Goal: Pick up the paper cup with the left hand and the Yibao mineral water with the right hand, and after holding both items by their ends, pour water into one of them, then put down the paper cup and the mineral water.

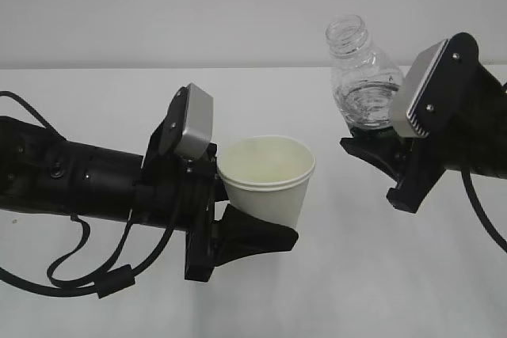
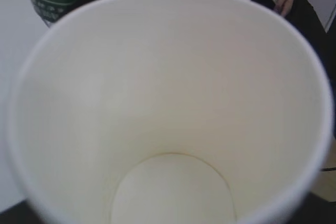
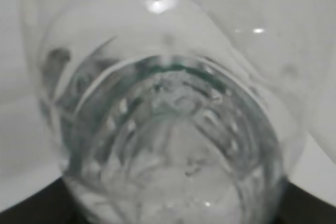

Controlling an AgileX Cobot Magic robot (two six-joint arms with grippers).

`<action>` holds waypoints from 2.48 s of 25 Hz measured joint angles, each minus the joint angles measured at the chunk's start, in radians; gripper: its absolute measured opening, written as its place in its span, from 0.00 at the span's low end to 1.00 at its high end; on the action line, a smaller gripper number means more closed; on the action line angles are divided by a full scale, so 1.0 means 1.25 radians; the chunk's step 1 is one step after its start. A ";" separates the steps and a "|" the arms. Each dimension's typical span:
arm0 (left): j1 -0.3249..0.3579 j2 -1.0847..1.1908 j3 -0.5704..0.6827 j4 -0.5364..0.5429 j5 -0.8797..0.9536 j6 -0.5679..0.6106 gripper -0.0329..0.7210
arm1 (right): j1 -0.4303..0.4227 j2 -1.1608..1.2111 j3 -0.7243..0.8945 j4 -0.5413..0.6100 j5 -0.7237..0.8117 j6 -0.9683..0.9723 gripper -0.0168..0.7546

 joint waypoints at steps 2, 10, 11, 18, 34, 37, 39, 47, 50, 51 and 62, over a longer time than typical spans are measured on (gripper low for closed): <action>0.000 0.000 0.000 -0.008 0.005 0.008 0.65 | 0.000 0.000 -0.003 -0.007 0.000 0.000 0.59; 0.000 0.000 0.000 -0.017 0.014 0.011 0.65 | 0.000 0.000 -0.008 -0.037 0.000 0.000 0.59; 0.000 0.000 0.000 -0.017 0.016 0.011 0.65 | 0.000 0.000 -0.008 -0.041 0.000 0.000 0.59; -0.003 0.000 0.000 -0.017 0.016 0.012 0.65 | 0.000 0.000 -0.008 -0.047 0.000 -0.011 0.59; -0.020 0.000 0.000 -0.017 0.011 0.015 0.65 | 0.000 0.000 -0.009 -0.048 0.006 -0.081 0.59; -0.020 0.000 0.000 -0.017 0.004 0.015 0.65 | 0.000 0.000 -0.009 -0.048 0.009 -0.089 0.59; -0.020 0.000 0.000 -0.017 -0.001 0.015 0.64 | 0.000 0.000 -0.009 -0.048 0.009 -0.100 0.59; -0.020 0.000 0.000 -0.017 -0.007 0.017 0.64 | 0.000 0.000 -0.009 -0.048 0.010 -0.132 0.59; -0.020 0.000 0.000 -0.017 -0.013 0.017 0.64 | 0.000 0.000 -0.009 -0.048 0.010 -0.147 0.59; -0.020 0.000 0.000 -0.017 -0.015 0.017 0.64 | 0.000 0.000 -0.009 -0.048 0.010 -0.150 0.59; -0.060 0.000 0.000 -0.017 -0.008 0.022 0.64 | 0.000 0.000 -0.009 -0.048 0.010 -0.188 0.59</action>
